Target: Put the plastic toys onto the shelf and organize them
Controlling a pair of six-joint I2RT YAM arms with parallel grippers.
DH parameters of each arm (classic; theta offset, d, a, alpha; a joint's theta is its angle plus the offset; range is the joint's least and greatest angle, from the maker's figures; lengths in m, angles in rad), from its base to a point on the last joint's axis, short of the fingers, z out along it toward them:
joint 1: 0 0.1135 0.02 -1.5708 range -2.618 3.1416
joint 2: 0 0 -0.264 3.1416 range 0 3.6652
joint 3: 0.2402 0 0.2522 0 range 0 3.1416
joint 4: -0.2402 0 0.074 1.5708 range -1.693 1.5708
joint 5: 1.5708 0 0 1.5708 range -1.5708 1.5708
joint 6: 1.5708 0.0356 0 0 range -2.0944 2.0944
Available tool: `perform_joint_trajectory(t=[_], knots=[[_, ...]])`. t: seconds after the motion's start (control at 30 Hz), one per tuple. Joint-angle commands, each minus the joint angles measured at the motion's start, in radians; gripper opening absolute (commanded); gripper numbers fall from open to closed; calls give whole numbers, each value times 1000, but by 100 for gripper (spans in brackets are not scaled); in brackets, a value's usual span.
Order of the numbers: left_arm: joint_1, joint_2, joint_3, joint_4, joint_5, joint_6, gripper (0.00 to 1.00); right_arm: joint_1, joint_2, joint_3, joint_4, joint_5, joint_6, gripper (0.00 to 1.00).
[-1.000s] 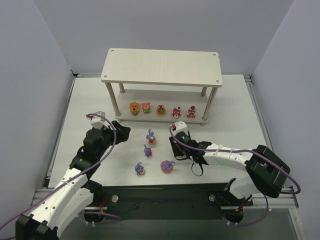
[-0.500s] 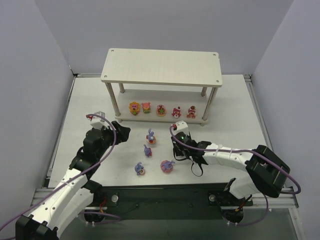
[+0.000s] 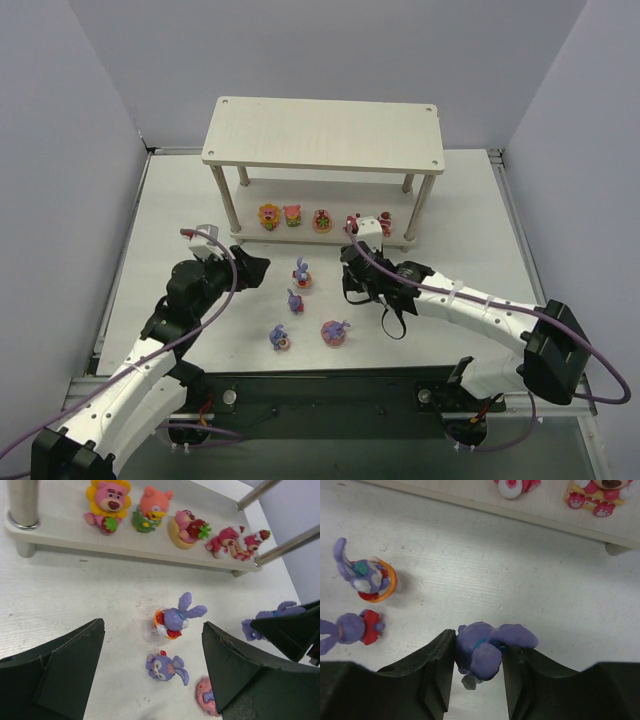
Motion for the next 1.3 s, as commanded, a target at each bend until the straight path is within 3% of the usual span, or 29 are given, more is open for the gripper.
perform_joint_trajectory(t=[0.0,0.27,0.6,1.27], knots=[[-31,1,-10,157,146,39,89,10,-81,101,-119,-12,47,0],[-46,33,8,142,121,50,89,9,-142,334,-349,83,93,0],[-46,29,13,121,97,53,89,-48,-86,633,-540,194,88,0],[-48,24,14,101,77,53,89,-197,94,1057,-619,260,-17,0]])
